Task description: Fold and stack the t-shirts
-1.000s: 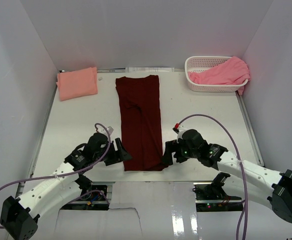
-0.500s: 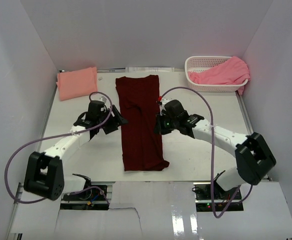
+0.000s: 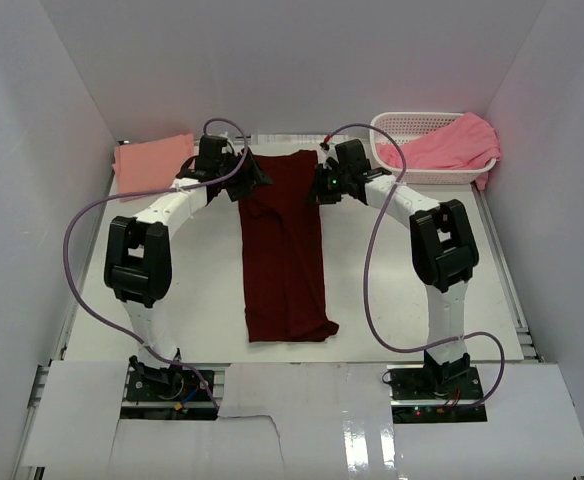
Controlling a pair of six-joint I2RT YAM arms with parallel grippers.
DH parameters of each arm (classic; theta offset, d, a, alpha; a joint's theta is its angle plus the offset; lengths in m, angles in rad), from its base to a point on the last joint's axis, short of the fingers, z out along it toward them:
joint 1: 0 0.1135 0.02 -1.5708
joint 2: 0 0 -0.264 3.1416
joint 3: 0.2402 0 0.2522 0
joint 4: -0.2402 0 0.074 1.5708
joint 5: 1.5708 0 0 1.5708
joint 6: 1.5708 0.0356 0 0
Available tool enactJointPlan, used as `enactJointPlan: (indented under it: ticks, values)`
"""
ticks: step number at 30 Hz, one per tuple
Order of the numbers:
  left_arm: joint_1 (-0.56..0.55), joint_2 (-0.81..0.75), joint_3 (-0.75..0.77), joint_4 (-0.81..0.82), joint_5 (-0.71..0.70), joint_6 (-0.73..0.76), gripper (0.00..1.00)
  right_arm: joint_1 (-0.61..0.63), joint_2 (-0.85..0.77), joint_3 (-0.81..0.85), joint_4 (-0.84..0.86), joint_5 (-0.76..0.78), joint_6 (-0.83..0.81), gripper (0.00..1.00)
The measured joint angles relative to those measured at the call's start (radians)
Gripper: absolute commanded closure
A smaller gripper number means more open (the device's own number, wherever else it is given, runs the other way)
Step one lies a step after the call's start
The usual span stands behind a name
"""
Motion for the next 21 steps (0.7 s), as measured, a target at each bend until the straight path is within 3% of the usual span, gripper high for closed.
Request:
enactJointPlan:
  ticks: [6, 21]
  values:
    - [0.018, 0.144, 0.189, -0.004, 0.035, 0.009, 0.26, -0.033, 0.121, 0.164, -0.002, -0.073, 0.010, 0.92]
    - [0.067, 0.348, 0.229, -0.018, 0.098, 0.009, 0.26, -0.078, 0.301, 0.233, -0.016, -0.132, 0.037, 0.92]
